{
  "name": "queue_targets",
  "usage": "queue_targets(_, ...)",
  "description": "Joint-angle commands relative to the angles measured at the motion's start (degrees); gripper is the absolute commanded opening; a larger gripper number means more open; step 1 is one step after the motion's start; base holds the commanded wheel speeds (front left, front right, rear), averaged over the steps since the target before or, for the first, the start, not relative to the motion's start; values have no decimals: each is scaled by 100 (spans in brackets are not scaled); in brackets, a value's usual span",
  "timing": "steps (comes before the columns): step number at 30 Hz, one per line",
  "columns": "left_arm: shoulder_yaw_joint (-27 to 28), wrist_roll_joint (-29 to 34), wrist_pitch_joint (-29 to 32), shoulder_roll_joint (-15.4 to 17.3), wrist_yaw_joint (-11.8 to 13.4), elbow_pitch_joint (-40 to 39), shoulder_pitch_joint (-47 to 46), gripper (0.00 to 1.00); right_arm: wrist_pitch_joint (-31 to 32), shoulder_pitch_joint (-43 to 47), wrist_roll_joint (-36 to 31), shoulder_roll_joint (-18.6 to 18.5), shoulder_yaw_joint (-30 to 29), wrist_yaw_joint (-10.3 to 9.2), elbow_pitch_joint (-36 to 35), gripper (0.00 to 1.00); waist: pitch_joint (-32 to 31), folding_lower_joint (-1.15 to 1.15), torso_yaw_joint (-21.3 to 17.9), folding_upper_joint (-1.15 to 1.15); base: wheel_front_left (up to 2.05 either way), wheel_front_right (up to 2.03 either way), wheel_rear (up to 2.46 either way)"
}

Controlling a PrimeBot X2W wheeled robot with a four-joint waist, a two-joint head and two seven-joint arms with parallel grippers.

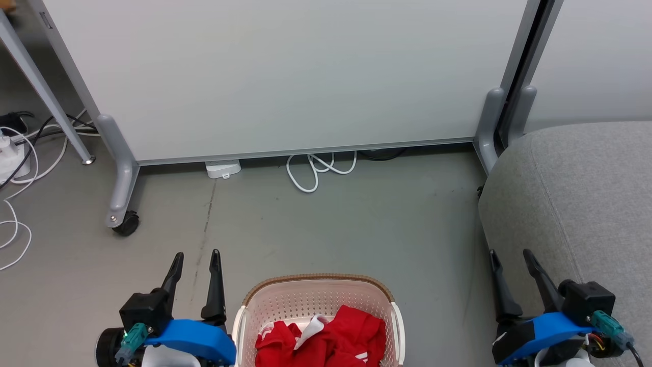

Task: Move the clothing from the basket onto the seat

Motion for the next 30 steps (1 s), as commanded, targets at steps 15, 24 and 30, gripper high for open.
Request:
queue_targets(15, -8, 568, -210, -38, -17, 357, -141, 100, -214, -49, -724, -39, 30, 7, -18, 100, -59, 0, 35, 0, 0, 0, 0)
queue_targets(24, 7, 682, -255, -60, -9, 423, -141, 100, -255, -18, -883, -40, 45, 8, -30, 100, -58, 0, 30, 0, 0, 0, 0)
queue_targets(30, 53, 657, -255, -65, -20, 434, -156, 100, -255, -1, -871, -40, 44, 8, -39, 100, -48, 0, 21, 0, 0, 0, 0)
